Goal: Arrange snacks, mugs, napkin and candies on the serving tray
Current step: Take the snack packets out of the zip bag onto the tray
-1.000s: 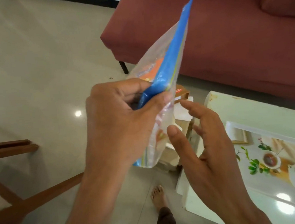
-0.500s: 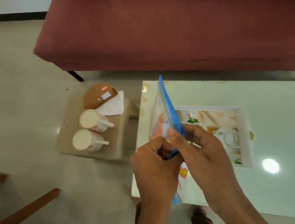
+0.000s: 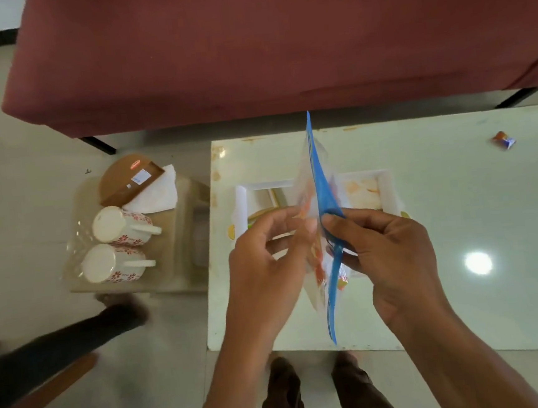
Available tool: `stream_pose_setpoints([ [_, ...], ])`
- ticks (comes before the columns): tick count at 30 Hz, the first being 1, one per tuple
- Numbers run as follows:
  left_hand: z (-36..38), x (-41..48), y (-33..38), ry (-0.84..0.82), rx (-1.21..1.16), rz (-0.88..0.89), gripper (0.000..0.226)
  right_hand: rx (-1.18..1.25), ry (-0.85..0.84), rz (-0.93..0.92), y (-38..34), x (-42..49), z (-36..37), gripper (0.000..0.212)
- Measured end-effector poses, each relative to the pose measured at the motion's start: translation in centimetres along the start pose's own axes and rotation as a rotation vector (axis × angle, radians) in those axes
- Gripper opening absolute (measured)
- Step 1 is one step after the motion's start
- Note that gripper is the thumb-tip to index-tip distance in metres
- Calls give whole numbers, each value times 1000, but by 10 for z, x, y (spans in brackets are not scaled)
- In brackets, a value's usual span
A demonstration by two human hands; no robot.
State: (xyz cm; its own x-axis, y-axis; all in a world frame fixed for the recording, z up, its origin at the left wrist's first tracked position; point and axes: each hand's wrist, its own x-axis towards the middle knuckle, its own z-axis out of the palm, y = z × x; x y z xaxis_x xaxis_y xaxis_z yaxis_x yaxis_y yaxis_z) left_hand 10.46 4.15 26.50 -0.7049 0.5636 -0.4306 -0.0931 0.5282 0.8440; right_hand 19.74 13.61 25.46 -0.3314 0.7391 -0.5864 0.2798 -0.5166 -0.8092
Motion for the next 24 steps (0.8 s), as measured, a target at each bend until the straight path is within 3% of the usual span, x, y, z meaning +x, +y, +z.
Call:
stream_pose_setpoints([
  [7,17,21,7,76,12,22,38,-72,-44,-1,-2,6,3,9],
  [11,16,25,-1,80,-11,30,28,-116,-107,-15,-2,12,3,10],
  [16,9,36,-7,22,-170,-93,12,-51,-180,52,3,18,2,3],
  [20,4,41,-7,-25,-309,-183,14,117,-128,118,7,20,1,7],
  [24,-2,48,-7,5,-269,-167,21,76,47,28,9,22,-2,6],
])
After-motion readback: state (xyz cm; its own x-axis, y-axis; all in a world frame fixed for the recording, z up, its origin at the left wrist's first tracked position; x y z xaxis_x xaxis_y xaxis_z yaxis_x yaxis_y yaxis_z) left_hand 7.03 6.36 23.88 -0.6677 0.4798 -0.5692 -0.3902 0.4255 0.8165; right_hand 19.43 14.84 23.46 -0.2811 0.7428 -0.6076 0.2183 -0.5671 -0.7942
